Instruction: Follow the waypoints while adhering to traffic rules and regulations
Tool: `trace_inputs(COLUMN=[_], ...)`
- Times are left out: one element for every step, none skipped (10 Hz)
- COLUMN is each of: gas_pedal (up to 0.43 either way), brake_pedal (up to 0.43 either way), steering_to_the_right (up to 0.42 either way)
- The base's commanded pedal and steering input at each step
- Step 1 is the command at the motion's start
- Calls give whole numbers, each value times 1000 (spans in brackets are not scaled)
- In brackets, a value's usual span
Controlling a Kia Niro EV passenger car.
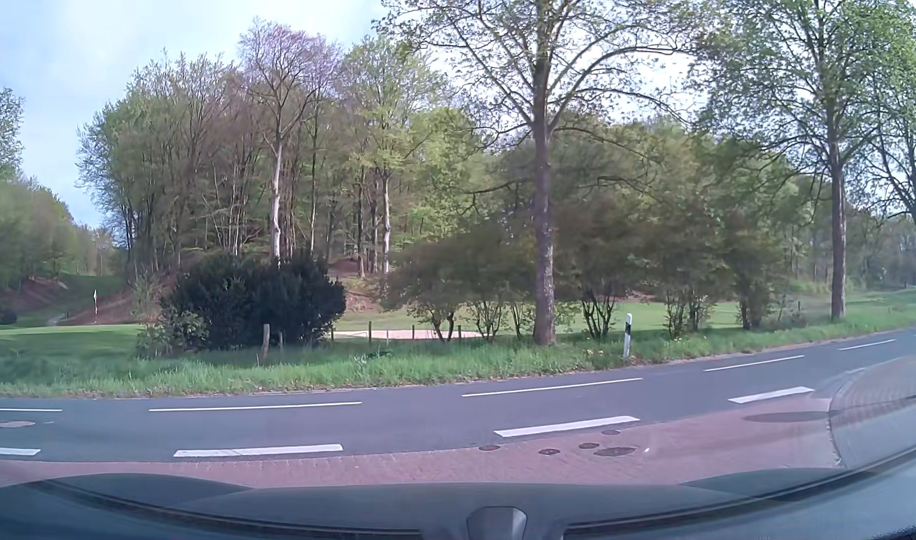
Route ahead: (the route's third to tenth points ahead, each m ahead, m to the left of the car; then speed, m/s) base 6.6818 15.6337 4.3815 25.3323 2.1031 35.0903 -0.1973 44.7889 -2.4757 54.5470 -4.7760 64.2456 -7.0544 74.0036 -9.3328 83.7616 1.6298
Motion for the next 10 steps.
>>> trace_inputs(gas_pedal=[0, 0, 0, 0, 0, 0, 0, 0, 0, 0], brake_pedal=[85, 85, 128, 159, 171, 201, 226, 232, 232, 232], steering_to_the_right=[4, 2, 1, 1, 0, 0, 0, 0, 0, 0])
